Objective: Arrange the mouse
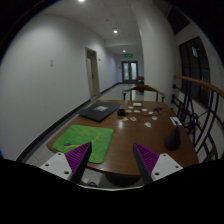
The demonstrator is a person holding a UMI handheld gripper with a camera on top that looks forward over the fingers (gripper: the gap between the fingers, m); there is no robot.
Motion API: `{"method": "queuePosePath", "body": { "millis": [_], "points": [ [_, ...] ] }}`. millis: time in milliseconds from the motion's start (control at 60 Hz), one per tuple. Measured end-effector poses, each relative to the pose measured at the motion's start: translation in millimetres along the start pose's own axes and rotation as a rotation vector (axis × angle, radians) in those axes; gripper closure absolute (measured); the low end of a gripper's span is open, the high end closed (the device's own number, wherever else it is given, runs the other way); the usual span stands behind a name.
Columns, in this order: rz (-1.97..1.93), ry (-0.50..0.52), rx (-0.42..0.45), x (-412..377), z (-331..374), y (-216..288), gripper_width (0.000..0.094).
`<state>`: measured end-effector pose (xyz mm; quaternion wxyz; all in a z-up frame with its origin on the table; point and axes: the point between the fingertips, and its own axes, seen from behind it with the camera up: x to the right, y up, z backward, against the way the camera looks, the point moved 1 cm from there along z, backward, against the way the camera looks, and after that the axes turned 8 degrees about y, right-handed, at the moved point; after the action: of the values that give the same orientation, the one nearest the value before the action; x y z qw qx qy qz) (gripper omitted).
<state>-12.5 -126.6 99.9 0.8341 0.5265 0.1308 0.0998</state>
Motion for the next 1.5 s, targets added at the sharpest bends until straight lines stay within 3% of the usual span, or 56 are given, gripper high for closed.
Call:
{"method": "queuePosePath", "body": {
  "millis": [383,517,700,800,867,1050,1217,1350,1417,1500],
  "points": [
    [-0.014,-0.290,-0.044,204.7,-13.7,-16.3,0.0089],
    [-0.029,-0.266,-0.059,245.6,-53.1,-12.1,0.0082],
    [-0.086,-0.330,-0.062,280.4,-87.1,-0.8,0.0098],
    [-0.034,-0.427,-0.103,300.9,-96.0,-6.0,0.0595],
    [-0.046,-0.454,-0.074,304.4,-96.6,-4.1,0.0653],
    [-0.027,-0.405,-0.046,290.7,-89.1,7.2,0.0769],
    [0.085,-0.348,0.153,194.9,-50.8,109.3,0.0774],
    [0.087,-0.203,0.288,59.8,-55.9,167.5,0.0774],
    [0.065,-0.136,0.279,2.7,-78.8,164.8,0.0775],
    [0.015,-0.096,0.193,-43.6,-123.7,126.4,0.0774]
  ]
}}
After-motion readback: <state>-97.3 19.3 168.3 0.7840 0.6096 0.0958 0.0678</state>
